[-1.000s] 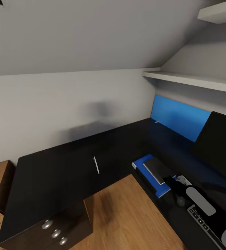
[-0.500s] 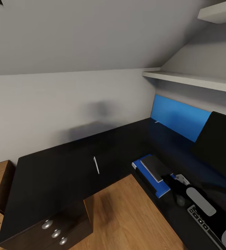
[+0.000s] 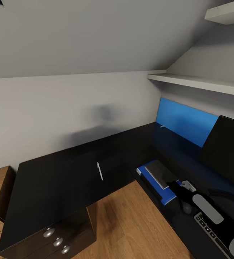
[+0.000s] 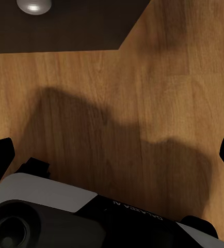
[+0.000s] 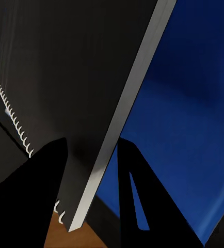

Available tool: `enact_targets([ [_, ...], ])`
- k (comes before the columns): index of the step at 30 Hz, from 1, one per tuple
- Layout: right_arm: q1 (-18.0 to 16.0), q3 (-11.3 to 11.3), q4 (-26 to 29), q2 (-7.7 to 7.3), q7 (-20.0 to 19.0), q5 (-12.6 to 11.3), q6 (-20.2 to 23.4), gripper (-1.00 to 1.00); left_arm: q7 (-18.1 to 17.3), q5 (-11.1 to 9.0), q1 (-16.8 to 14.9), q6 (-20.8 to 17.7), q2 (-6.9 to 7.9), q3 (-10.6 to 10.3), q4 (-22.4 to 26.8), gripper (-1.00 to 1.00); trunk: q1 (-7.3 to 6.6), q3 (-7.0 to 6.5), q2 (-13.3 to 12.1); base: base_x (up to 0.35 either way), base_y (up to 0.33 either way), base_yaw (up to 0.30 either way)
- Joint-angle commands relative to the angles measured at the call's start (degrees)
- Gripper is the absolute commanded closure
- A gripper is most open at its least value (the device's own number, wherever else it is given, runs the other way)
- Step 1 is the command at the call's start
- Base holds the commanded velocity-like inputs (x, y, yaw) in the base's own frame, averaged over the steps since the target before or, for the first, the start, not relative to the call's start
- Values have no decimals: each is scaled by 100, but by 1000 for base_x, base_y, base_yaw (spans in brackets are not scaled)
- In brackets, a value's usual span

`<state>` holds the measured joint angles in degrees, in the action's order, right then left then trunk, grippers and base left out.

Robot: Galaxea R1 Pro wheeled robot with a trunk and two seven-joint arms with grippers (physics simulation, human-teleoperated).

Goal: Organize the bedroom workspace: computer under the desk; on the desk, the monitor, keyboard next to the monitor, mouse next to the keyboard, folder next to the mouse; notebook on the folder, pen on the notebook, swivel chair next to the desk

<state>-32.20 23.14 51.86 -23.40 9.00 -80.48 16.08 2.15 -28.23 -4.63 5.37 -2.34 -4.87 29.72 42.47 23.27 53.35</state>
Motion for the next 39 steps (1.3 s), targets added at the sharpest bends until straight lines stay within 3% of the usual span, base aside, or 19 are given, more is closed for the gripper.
enact_targets([
  [1,-5,21,11,-7,47,-48,-2,100,23,-60,-3,29,5,-40,-1,-100,1,6,5,0,0,0],
  [39,-5,42,0,2,366,-29,27,100,21,-59,-3,28,5,-40,-1,-100,1,6,5,0,0,0],
])
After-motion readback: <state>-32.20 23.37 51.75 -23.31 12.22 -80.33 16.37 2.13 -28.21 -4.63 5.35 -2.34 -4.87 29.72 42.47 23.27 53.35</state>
